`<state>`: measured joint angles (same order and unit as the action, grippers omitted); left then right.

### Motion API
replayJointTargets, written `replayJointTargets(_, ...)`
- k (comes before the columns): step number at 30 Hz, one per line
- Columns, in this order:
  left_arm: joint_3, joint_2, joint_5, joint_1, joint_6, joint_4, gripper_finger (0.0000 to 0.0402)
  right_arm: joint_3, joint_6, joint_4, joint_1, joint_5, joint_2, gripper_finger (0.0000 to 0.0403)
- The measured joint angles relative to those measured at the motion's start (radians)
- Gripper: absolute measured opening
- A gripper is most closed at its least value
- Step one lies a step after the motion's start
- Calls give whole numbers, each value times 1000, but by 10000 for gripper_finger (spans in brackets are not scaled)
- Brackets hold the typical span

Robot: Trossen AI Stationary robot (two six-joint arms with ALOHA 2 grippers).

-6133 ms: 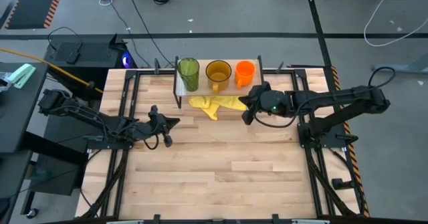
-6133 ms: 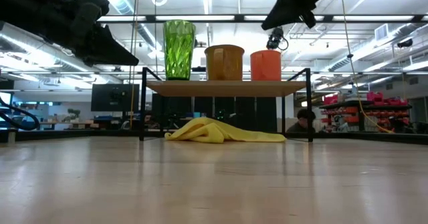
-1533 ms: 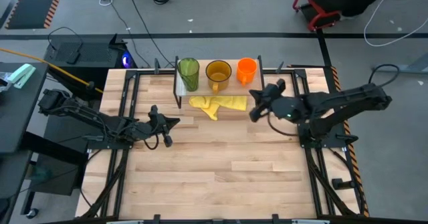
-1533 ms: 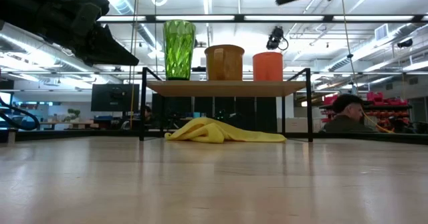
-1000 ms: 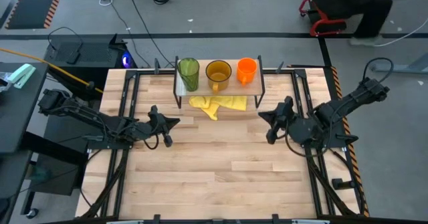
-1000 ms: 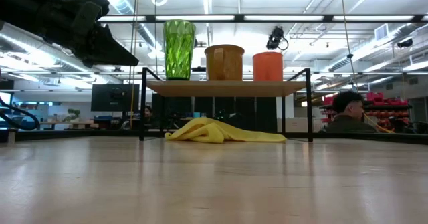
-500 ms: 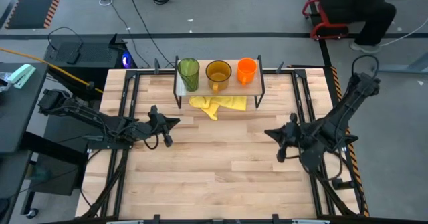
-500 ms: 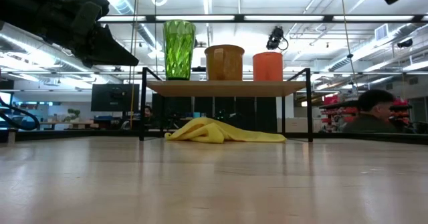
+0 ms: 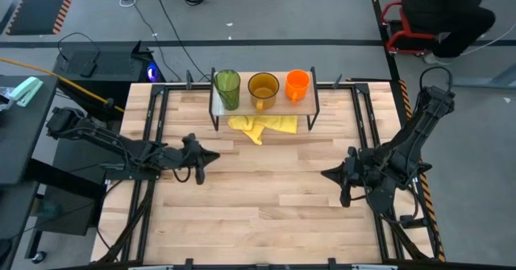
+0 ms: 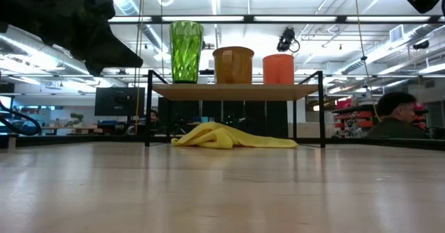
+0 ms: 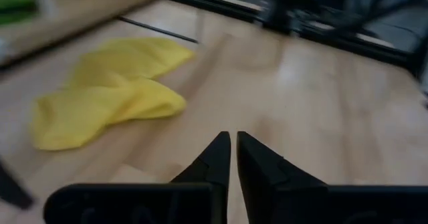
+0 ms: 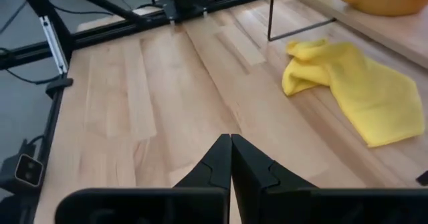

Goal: Stack small to large cups/mugs on shelf
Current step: Return to Home Position

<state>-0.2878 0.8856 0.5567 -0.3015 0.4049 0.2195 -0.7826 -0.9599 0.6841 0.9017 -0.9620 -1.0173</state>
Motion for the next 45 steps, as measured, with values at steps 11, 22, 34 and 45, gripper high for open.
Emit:
replayJointTargets(11,0,18,-109,-128,-136,113,23,0,108,-172,66,-40,-58,17)
replayJointTargets(22,0,-35,-321,-63,-364,267,36,0,214,-177,214,-164,39,18)
replayJointTargets(34,0,-366,-502,135,-368,47,24,0,398,-213,282,-175,200,16)
replayJointTargets(45,0,-436,-502,141,-360,-44,35,0,511,-214,398,-202,397,16)
